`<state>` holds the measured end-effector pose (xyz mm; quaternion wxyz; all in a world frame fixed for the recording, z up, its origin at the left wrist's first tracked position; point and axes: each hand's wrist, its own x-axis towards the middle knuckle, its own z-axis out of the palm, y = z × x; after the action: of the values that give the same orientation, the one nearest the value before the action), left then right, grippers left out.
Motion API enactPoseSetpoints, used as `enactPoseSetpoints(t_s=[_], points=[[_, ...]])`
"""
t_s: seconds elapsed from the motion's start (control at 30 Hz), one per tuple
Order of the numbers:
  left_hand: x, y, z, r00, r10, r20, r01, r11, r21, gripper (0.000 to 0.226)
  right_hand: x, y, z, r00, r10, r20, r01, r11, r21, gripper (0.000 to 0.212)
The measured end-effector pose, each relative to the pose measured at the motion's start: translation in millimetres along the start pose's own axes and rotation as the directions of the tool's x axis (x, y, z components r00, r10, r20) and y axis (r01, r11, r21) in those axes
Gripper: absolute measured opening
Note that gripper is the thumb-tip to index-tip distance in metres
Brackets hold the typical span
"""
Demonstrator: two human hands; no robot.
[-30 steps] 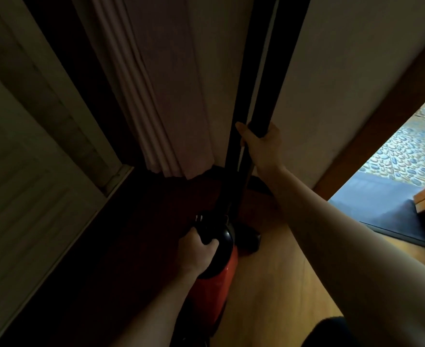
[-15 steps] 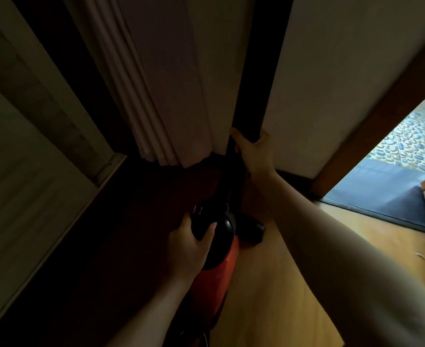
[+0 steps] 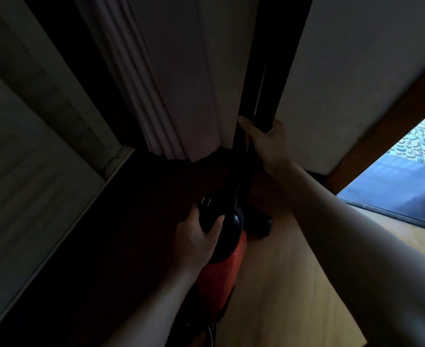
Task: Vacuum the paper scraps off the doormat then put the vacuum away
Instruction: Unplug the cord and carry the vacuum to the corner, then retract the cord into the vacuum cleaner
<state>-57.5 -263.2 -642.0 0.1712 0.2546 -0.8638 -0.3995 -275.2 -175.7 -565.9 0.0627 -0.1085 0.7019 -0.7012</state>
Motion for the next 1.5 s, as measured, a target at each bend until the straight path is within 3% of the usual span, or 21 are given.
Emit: enactPoseSetpoints(t_s=[0.17, 0.33, 0.43, 0.53, 0.7, 0.87, 0.97, 1.1, 1.2, 1.37, 1.43, 1.5], points=[[0, 6, 1, 0.998, -0.064, -0.013, 0.065, 0.996, 0.055, 0.064, 1, 4, 1, 1.000, 0.017, -0.022, -0.017, 0.999, -0.044, 0.034], [0, 26, -6, 0.973, -0.201, 0.113, 0.186, 0.974, 0.128, 0.077, -8, -1, 0, 0.999, 0.044, -0.020, -0.047, 0.987, -0.155, 0.026], [3, 18, -12, 0.965, -0.235, 0.119, 0.219, 0.966, 0.134, 0.063, -13, 0, 1, 0.998, 0.052, -0.028, -0.057, 0.977, -0.206, 0.019], [6, -3, -18, 0.970, -0.220, 0.103, 0.208, 0.972, 0.112, 0.049, -21, 3, 3, 1.000, 0.022, -0.022, -0.027, 0.960, -0.277, 0.033], [-2, -33, -32, 0.977, -0.176, 0.123, 0.160, 0.979, 0.127, 0.051, -51, 11, -9, 0.992, 0.039, -0.116, -0.079, 0.930, -0.359, 0.066], [-21, -58, -86, 0.958, -0.062, 0.280, 0.033, 0.994, 0.105, 0.040, -128, -1, -27, 0.994, 0.029, -0.103, -0.075, 0.878, -0.473, 0.068], [-33, -80, -120, 0.882, 0.053, 0.469, -0.092, 0.994, 0.059, 0.030, -179, -11, -26, 1.000, 0.022, -0.016, -0.027, 0.859, -0.511, 0.064], [-54, -108, -147, 0.681, 0.123, 0.722, -0.177, 0.984, -0.001, 0.016, -238, -17, -25, 0.995, 0.006, 0.104, 0.059, 0.787, -0.614, 0.072], [-69, -117, -154, 0.522, 0.107, 0.846, -0.228, 0.974, 0.017, 0.015, -273, -13, -22, 0.973, -0.014, 0.231, 0.174, 0.702, -0.690, 0.084], [-84, -126, -157, 0.300, -0.019, 0.954, -0.395, 0.908, 0.142, 0.029, -311, 14, -15, 0.930, 0.000, 0.367, 0.288, 0.620, -0.730, 0.067], [-85, -130, -155, 0.281, -0.005, 0.960, -0.414, 0.902, 0.126, 0.032, -320, 33, -13, 0.911, -0.001, 0.411, 0.320, 0.631, -0.707, 0.065], [-84, -134, -150, 0.384, 0.105, 0.917, -0.459, 0.883, 0.091, 0.030, -327, 58, -12, 0.897, -0.039, 0.441, 0.365, 0.631, -0.685, 0.065]])
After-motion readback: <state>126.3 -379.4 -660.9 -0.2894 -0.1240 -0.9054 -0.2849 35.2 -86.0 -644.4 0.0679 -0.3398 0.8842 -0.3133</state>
